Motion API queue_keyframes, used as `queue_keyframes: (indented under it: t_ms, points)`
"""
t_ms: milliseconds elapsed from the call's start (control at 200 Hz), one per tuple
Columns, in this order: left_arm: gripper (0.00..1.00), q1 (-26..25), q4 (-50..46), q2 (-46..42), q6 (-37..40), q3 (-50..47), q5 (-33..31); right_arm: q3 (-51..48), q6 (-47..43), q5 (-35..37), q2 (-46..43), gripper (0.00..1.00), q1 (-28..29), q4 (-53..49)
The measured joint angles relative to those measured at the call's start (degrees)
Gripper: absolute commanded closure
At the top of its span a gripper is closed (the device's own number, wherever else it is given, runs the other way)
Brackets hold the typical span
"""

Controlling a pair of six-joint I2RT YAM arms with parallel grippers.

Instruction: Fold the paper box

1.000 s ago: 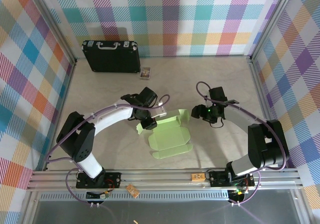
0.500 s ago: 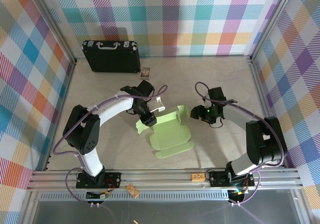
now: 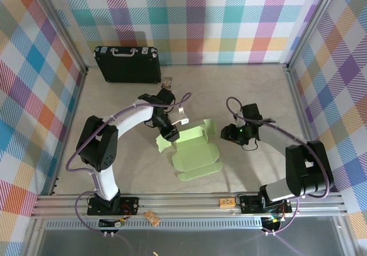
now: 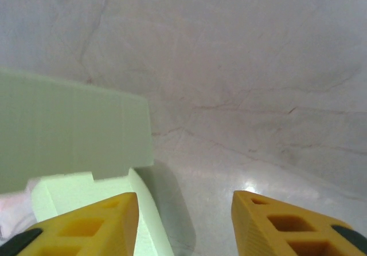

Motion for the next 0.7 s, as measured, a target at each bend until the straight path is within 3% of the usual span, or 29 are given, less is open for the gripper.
queue_keyframes:
  t_ms: [395, 700]
  points:
    - [0.61, 1.29, -0.68, 1.46, 0.96, 1.2, 1.7, 14.84, -0.68, -3.1, 16.55, 0.61, -2.78, 1.36]
    - [0.63, 1.07, 0.37, 1.25, 0.92, 0.72, 0.81, 16.5, -2.73, -8.33, 17.94, 0.66, 0.04, 1.29]
